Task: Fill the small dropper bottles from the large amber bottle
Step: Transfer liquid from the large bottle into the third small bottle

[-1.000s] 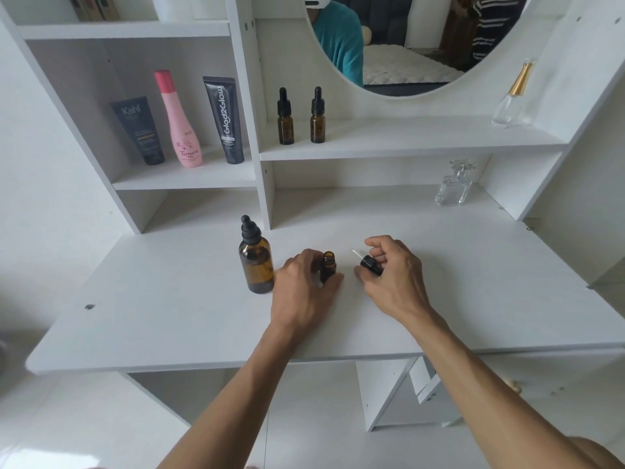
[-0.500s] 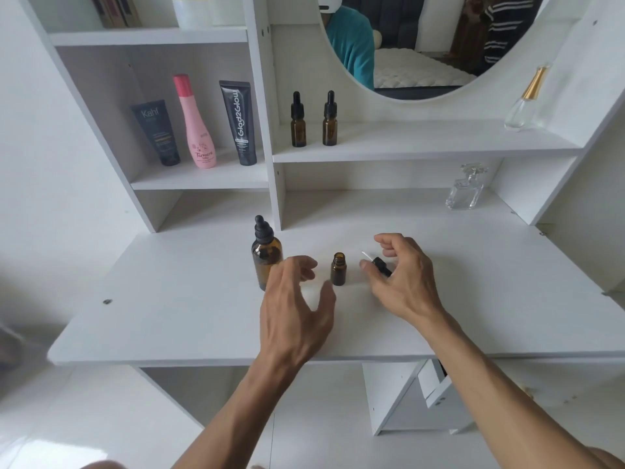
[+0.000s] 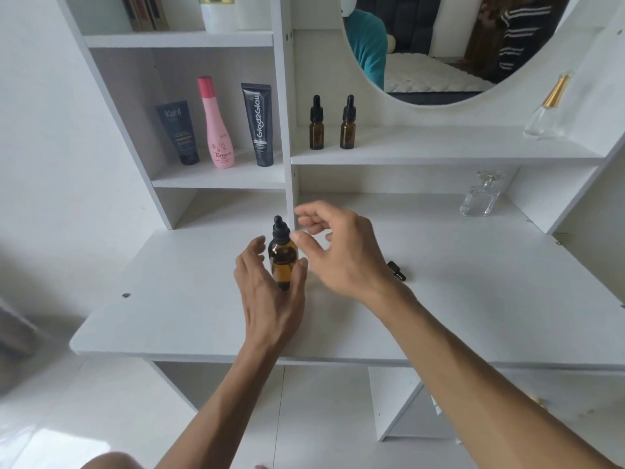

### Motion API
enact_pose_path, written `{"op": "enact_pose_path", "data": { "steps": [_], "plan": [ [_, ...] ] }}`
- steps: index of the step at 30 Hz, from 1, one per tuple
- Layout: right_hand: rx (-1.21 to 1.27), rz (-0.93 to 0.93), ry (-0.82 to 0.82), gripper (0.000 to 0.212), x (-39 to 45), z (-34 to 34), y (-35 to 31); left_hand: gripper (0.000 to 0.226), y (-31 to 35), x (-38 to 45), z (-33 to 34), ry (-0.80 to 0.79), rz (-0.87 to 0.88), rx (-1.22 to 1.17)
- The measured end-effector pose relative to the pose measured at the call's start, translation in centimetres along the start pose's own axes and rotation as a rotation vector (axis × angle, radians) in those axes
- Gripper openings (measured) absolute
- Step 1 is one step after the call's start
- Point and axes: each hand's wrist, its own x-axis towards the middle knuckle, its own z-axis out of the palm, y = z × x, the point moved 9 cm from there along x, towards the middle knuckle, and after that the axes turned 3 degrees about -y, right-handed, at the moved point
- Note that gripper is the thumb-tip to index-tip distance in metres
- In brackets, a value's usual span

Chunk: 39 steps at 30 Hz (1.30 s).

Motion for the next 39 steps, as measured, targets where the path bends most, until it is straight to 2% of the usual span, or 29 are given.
{"op": "enact_pose_path", "data": {
  "steps": [4, 9, 13, 19, 39],
  "plan": [
    [-0.007, 0.016, -0.092, 0.040, 1.5, 1.4, -0.9, 0.049, 0.4, 0.3, 0.6, -0.083, 0.046, -0.027],
    [-0.010, 0.047, -0.108, 0.037, 2.3, 2.2, -1.0, 0.041, 0.4, 0.4, 1.1, -0.120, 0.051, -0.006],
    [-0.025, 0.042, -0.092, 0.023, 2.7, 2.3, -1.0, 0.044, 0.0, 0.5, 1.2, -0.121, 0.043, -0.010],
    [0.023, 0.028, -0.092, 0.013, 3.0, 1.9, -1.4, 0.042, -0.4, 0.5, 1.3, -0.122, 0.044, -0.027],
    [0.176, -0.139, 0.069, 0.009, 5.9, -2.9, -5.0, 0.046, -1.0, 0.6, 1.6, -0.129, 0.030, -0.017]
  ]
}}
